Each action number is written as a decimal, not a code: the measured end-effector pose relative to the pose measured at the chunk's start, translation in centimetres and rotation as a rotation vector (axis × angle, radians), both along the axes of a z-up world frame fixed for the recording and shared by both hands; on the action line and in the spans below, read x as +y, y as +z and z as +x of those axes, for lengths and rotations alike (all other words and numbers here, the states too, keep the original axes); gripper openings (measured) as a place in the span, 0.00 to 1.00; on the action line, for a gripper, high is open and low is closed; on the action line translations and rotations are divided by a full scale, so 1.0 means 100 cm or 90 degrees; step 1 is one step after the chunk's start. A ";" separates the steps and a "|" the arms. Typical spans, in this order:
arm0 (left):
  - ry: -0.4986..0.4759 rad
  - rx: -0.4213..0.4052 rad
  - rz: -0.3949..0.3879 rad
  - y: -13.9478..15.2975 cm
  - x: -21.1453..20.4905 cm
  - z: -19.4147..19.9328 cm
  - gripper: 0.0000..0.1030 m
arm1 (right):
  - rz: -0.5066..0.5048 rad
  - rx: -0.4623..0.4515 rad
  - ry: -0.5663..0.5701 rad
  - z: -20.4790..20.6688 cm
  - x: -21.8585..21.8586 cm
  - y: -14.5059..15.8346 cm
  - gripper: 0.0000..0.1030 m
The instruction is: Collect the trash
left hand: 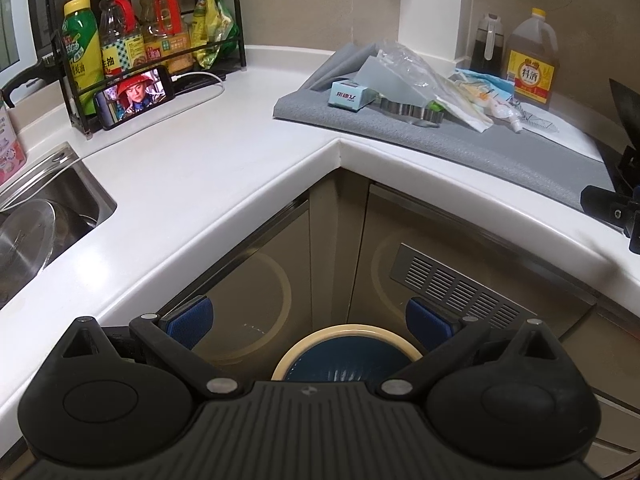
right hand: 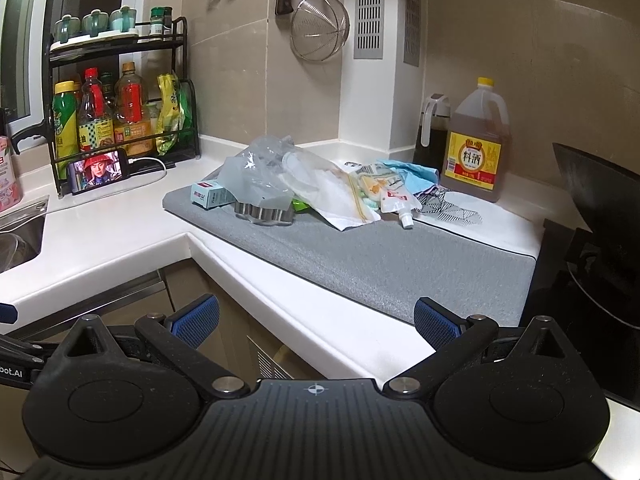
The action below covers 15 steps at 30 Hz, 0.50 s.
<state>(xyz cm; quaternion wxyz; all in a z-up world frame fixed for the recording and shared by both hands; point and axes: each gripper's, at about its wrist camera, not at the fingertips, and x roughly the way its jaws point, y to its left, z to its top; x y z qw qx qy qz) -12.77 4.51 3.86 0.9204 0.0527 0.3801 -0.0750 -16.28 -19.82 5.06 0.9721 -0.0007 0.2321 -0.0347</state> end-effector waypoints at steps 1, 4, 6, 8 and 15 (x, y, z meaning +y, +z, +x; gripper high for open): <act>0.001 0.001 0.002 0.000 0.000 0.001 1.00 | 0.000 0.001 0.000 0.002 -0.001 -0.001 1.00; 0.005 0.004 0.010 -0.001 -0.002 0.004 1.00 | 0.006 0.006 0.000 0.006 -0.003 -0.004 1.00; 0.008 0.005 0.014 -0.001 -0.003 0.006 1.00 | 0.012 0.009 0.000 0.008 -0.005 -0.006 1.00; 0.010 0.006 0.019 -0.001 -0.005 0.007 1.00 | 0.016 0.011 -0.001 0.011 -0.007 -0.007 1.00; 0.004 0.014 0.037 -0.003 -0.014 0.015 1.00 | 0.027 0.010 -0.009 0.018 -0.018 -0.010 1.00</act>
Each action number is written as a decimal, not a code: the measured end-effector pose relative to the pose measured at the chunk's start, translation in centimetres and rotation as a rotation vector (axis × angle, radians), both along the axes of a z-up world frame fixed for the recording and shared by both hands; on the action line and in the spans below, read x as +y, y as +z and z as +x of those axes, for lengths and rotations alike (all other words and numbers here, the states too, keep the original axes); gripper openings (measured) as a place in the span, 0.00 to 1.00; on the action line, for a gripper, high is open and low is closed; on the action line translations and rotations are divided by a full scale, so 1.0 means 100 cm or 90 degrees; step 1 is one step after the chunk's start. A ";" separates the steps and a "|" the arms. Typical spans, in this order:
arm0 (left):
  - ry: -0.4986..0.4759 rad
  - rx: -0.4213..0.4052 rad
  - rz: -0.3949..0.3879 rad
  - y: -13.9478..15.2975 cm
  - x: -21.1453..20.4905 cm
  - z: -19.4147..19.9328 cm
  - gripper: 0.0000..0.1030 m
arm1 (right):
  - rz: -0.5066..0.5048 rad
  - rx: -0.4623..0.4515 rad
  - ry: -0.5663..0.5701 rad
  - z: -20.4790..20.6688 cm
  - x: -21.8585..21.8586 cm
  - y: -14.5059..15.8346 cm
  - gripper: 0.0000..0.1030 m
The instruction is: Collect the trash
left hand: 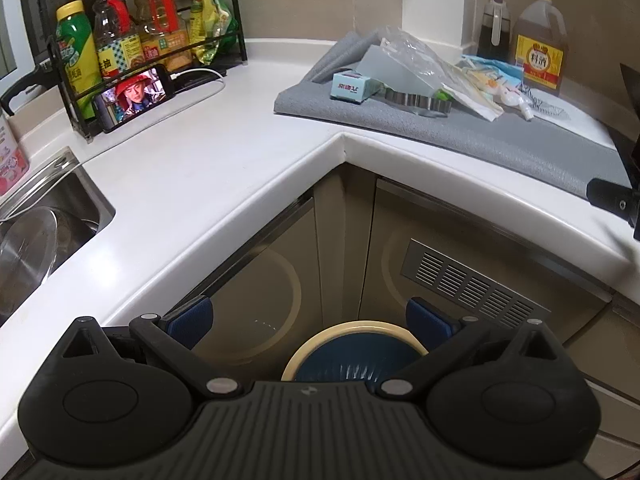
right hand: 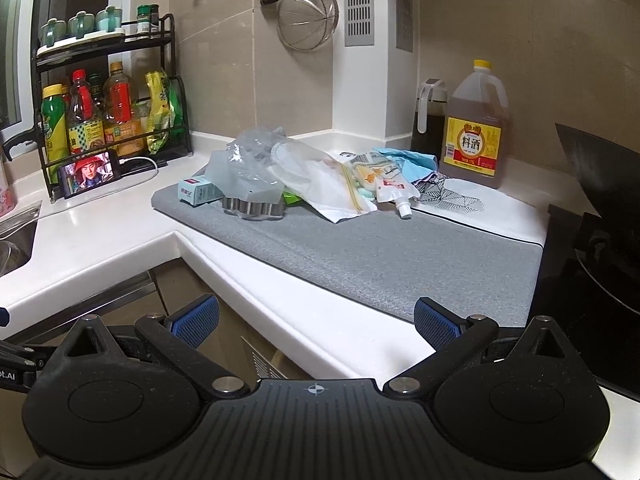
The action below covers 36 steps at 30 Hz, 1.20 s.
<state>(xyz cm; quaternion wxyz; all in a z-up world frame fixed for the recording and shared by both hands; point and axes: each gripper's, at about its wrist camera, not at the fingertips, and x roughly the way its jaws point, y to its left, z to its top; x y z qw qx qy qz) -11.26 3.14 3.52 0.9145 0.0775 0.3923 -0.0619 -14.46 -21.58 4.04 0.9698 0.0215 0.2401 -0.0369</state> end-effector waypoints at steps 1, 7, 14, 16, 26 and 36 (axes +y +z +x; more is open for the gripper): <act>-0.002 0.001 0.003 0.000 -0.002 0.001 1.00 | 0.002 0.000 -0.002 0.002 -0.002 -0.001 1.00; -0.007 0.006 0.022 -0.003 -0.011 0.008 1.00 | 0.013 0.000 -0.009 0.018 -0.013 -0.003 1.00; -0.008 0.020 0.039 -0.005 -0.015 0.019 1.00 | -0.006 0.001 -0.019 0.062 -0.024 -0.002 1.00; -0.005 0.025 0.043 -0.005 -0.014 0.023 1.00 | 0.002 0.008 -0.024 0.079 -0.029 0.000 1.00; 0.018 0.038 0.056 0.001 -0.017 0.046 1.00 | 0.023 -0.003 -0.031 0.123 -0.047 0.005 1.00; 0.027 0.034 0.082 0.008 -0.026 0.061 1.00 | 0.045 -0.056 -0.021 0.156 -0.067 0.006 1.00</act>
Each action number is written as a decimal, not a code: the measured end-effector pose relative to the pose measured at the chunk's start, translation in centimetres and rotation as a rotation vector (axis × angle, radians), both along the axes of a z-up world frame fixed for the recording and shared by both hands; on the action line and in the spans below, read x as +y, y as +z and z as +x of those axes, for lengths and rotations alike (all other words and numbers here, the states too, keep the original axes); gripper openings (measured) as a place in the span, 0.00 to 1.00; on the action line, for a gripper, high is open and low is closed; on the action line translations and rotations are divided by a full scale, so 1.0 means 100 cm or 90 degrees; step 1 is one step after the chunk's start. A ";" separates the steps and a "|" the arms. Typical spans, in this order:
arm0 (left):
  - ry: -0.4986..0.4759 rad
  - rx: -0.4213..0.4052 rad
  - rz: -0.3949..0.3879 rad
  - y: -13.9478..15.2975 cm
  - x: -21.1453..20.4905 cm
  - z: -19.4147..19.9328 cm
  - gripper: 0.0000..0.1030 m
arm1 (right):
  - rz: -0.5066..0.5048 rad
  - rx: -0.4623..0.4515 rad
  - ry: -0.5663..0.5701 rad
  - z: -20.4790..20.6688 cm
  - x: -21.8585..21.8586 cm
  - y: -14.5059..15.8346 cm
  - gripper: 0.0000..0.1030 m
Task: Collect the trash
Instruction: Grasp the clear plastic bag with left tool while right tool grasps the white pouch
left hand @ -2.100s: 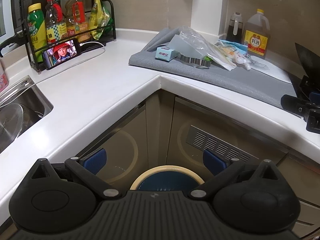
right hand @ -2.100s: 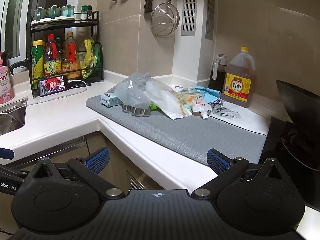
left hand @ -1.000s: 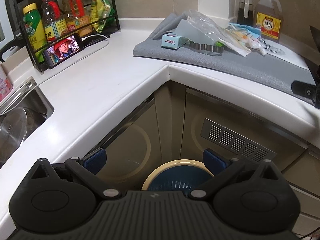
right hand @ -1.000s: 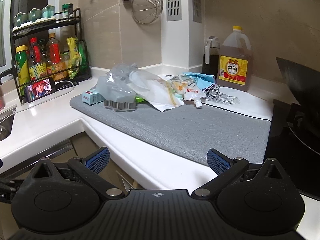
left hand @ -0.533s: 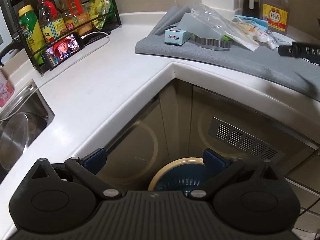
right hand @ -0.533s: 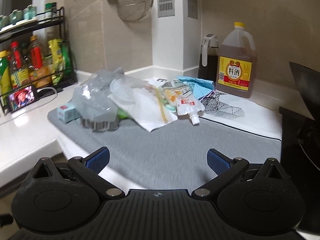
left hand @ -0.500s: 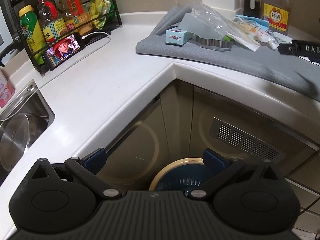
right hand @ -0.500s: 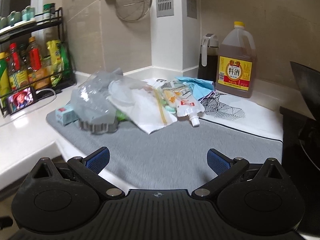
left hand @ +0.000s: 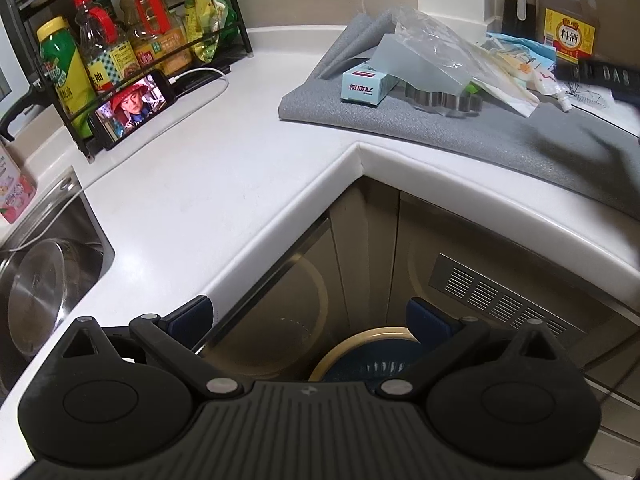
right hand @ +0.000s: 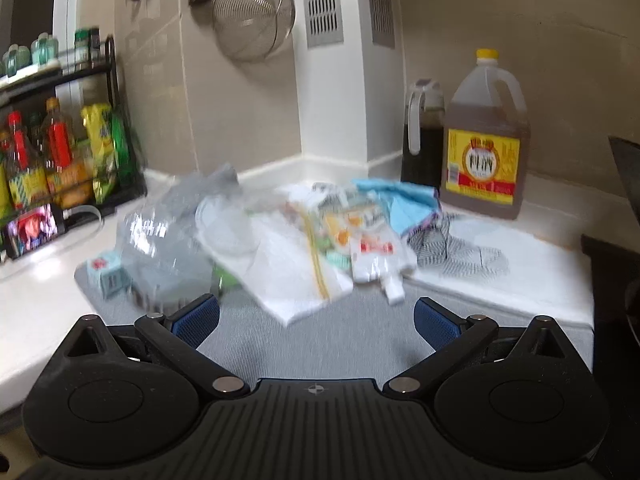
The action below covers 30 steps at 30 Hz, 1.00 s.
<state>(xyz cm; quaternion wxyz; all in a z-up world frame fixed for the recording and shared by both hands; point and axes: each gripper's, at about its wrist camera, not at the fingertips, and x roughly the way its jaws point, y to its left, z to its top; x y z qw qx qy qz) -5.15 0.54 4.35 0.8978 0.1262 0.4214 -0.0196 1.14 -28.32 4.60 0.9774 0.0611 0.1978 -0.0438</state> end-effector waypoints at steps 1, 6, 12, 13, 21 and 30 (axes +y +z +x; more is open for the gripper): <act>0.000 -0.001 0.004 0.001 -0.001 0.001 1.00 | 0.004 -0.009 0.001 0.006 -0.003 0.002 1.00; 0.014 -0.019 0.018 0.010 0.001 0.009 1.00 | 0.032 -0.003 0.062 0.047 -0.008 0.000 1.00; 0.034 -0.028 0.030 0.017 0.006 0.021 1.00 | 0.063 0.034 0.075 0.085 -0.006 -0.018 1.00; 0.037 -0.028 0.031 0.017 0.007 0.023 1.00 | 0.086 0.036 0.079 0.088 -0.009 -0.021 1.00; -0.002 -0.072 0.000 0.045 -0.022 0.071 1.00 | 0.122 0.005 -0.036 0.084 -0.038 -0.022 1.00; -0.094 -0.112 -0.050 0.063 -0.101 0.168 1.00 | 0.186 0.045 -0.163 0.099 -0.091 -0.041 1.00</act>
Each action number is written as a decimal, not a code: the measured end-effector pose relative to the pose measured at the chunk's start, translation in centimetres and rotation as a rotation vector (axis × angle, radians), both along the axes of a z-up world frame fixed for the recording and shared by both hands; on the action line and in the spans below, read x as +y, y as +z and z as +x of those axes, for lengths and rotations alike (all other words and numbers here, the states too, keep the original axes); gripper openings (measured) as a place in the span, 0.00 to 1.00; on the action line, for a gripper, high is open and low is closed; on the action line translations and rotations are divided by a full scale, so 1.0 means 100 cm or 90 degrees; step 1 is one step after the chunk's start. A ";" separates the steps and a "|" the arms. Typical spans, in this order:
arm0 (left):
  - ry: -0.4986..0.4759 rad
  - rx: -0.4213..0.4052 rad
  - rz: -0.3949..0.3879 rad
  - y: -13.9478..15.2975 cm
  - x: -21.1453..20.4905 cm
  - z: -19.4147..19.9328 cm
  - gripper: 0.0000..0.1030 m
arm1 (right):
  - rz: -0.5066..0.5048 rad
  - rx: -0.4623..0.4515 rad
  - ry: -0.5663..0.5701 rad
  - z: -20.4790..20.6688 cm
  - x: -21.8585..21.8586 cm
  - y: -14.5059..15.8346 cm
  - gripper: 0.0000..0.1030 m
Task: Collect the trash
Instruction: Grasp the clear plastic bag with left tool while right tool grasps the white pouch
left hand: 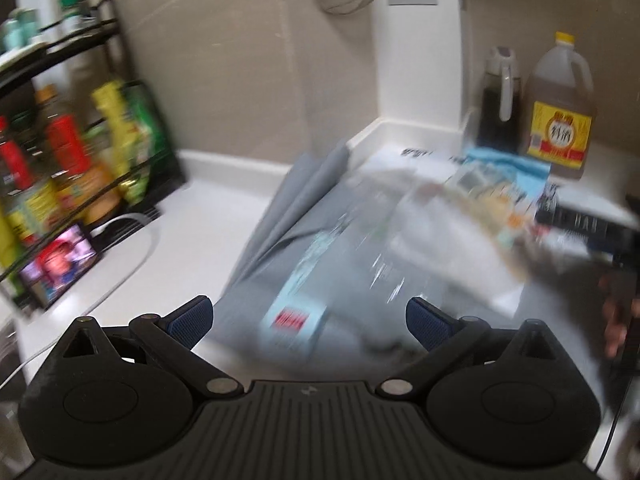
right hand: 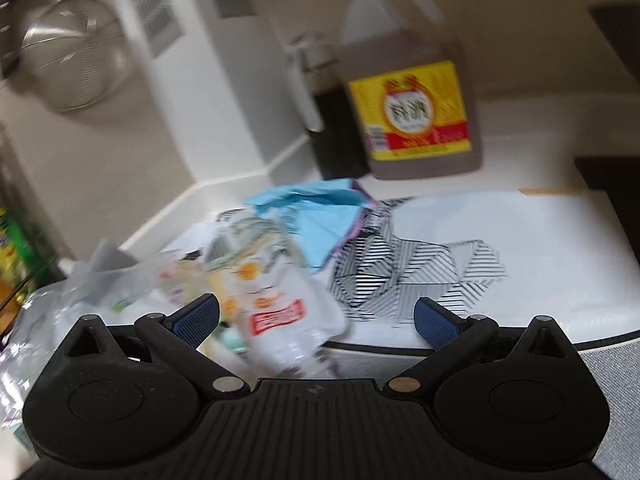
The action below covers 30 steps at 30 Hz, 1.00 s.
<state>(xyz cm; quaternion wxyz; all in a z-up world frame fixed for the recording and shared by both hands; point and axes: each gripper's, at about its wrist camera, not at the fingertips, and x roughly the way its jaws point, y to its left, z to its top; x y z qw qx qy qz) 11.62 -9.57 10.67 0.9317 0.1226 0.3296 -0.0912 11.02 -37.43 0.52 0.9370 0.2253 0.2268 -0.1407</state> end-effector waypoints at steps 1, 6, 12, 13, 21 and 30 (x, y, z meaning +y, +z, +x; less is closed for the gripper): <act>-0.005 0.004 -0.002 -0.002 -0.007 0.009 1.00 | -0.002 0.007 0.001 0.003 -0.002 -0.003 1.00; -0.041 0.031 0.003 -0.015 -0.040 0.044 1.00 | -0.033 0.016 0.035 0.016 0.006 -0.008 1.00; -0.052 0.050 0.018 -0.031 -0.062 0.063 1.00 | -0.013 -0.013 0.050 0.023 0.006 -0.003 1.00; -0.055 0.053 0.017 -0.033 -0.064 0.065 1.00 | -0.012 -0.020 0.051 0.024 0.007 -0.001 1.00; -0.054 0.055 0.035 -0.040 -0.070 0.071 1.00 | -0.064 0.032 0.071 0.045 0.024 -0.006 1.00; -0.064 0.049 0.046 -0.043 -0.074 0.072 1.00 | -0.057 0.031 0.067 0.045 0.021 -0.007 1.00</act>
